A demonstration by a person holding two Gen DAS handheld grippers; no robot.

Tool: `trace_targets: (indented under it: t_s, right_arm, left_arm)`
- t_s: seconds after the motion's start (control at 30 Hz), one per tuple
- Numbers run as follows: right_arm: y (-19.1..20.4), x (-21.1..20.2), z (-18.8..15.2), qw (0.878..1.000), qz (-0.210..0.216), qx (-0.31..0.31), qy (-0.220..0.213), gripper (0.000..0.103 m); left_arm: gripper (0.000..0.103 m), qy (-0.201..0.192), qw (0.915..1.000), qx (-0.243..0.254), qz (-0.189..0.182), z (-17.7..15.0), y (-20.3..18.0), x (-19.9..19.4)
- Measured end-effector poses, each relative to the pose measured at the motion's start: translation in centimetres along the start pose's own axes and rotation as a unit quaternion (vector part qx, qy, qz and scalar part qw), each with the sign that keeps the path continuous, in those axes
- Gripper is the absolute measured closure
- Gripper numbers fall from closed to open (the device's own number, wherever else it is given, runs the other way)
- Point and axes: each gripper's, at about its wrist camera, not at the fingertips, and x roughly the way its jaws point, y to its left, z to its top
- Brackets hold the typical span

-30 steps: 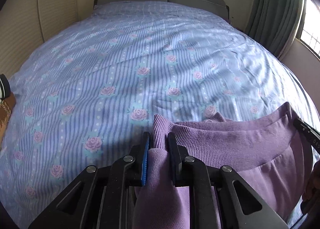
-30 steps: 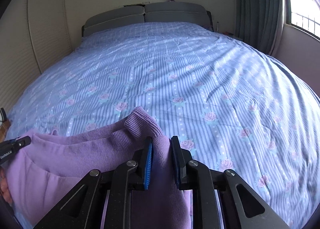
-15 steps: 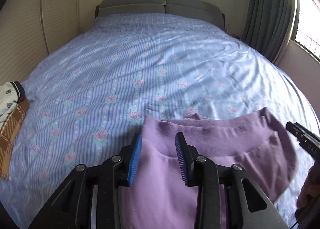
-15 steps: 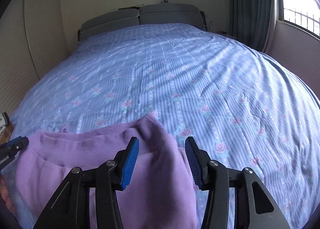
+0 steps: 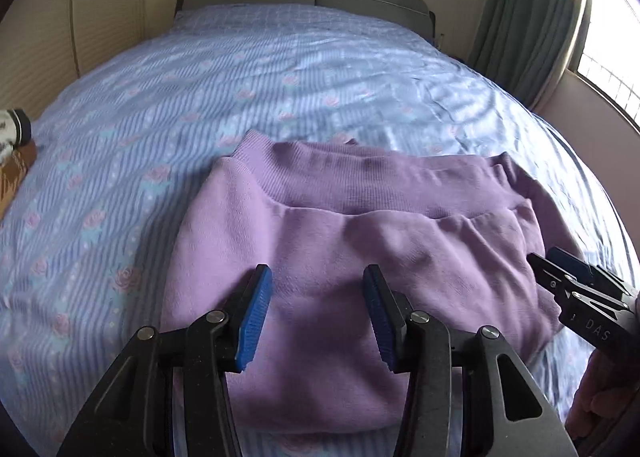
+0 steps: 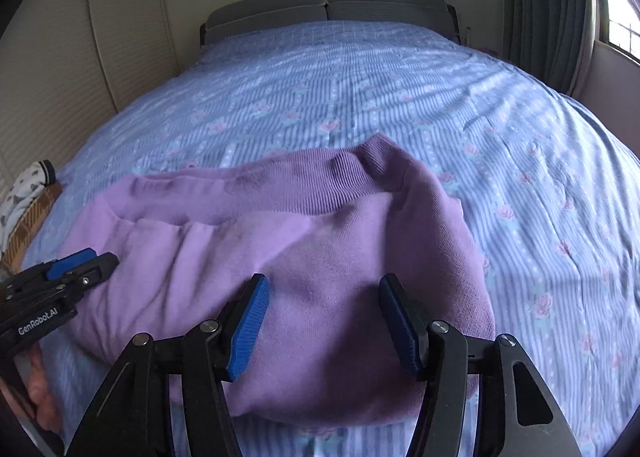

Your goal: Fold small clothes

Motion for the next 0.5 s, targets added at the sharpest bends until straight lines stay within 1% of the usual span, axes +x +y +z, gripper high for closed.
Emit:
trace_targets:
  t_s: [0.13, 0.23, 0.3, 0.33, 0.37, 0.43, 0.5]
  right_arm:
    - [-0.1, 1.4, -0.1, 1.000, -0.020, -0.017, 0.004, 0.042]
    - [0.0, 0.6, 0.6, 1.000, -0.019, -0.004, 0.001, 0.042]
    - [0.2, -0.7, 1.5, 1.000, 0.008, -0.005, -0.021, 0.042]
    - [0.5, -1.2, 2.1, 0.999, 0.020, -0.015, -0.033, 0.042]
    - [1.0, -1.6, 2.9, 0.998, 0.036, -0.034, -0.043, 0.041]
    - [2.1, -1.5, 4.8, 0.993, 0.078, -0.078, -0.044, 0.041]
    - [3.5, -0.8, 6.9, 0.984, 0.126, -0.122, -0.029, 0.041]
  left_arm:
    - [0.056, -0.007, 0.9994, 0.022, 0.025, 0.2, -0.3, 0.7]
    - [0.057, -0.004, 0.9998, 0.010, 0.017, 0.9, -0.2, 0.0]
    - [0.055, -0.009, 0.9998, 0.005, 0.018, 1.3, -0.1, -1.0]
    - [0.052, -0.011, 0.9995, 0.007, 0.028, 1.6, -0.2, -1.4]
    - [0.051, -0.013, 0.9991, 0.008, 0.041, 1.9, -0.2, -1.8]
    - [0.051, -0.017, 0.9983, -0.001, 0.056, 2.8, -0.1, -2.5]
    - [0.048, -0.024, 0.9973, -0.017, 0.067, 3.7, 0.2, -3.2]
